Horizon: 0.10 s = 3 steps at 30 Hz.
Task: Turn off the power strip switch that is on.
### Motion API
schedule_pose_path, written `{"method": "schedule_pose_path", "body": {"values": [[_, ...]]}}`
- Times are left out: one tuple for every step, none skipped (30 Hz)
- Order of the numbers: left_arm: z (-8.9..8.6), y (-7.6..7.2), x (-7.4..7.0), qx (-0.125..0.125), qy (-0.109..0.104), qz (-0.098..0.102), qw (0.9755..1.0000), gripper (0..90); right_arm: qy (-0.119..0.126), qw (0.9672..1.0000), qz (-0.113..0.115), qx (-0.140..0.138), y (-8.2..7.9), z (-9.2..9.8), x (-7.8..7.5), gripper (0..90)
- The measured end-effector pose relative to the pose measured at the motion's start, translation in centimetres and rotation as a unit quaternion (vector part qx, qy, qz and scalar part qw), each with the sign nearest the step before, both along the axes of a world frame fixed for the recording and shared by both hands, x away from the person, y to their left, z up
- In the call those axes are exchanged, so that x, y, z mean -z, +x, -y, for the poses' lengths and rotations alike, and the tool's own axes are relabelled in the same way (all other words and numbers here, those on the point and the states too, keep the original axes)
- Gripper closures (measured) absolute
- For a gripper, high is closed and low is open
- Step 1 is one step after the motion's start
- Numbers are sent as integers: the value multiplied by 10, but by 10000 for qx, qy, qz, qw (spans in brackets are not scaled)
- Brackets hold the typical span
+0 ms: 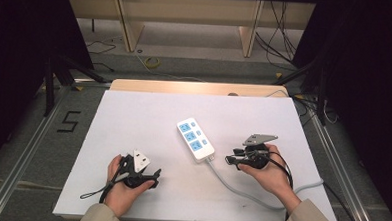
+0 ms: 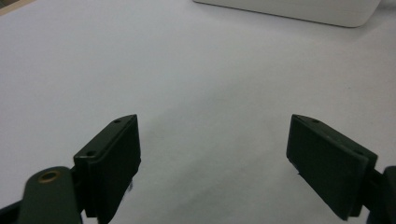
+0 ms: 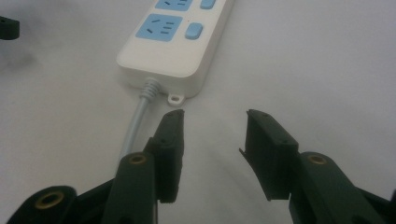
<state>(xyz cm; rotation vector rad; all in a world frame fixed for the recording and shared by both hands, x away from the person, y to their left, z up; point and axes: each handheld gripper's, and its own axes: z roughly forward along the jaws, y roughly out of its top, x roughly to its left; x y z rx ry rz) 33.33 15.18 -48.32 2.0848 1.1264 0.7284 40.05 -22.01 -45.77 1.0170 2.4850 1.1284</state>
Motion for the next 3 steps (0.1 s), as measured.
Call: {"method": "schedule_pose_path", "body": {"values": [[0,0,0,3,8,-1,10000,174,28,10000,8,-2,-1,0,0,571],[0,0,0,0,14,-1,10000,173,33,10000,28,-18,-2,1,1,565],[-1,1,0,-4,22,-12,10000,171,31,10000,34,-16,-3,1,1,559]]}}
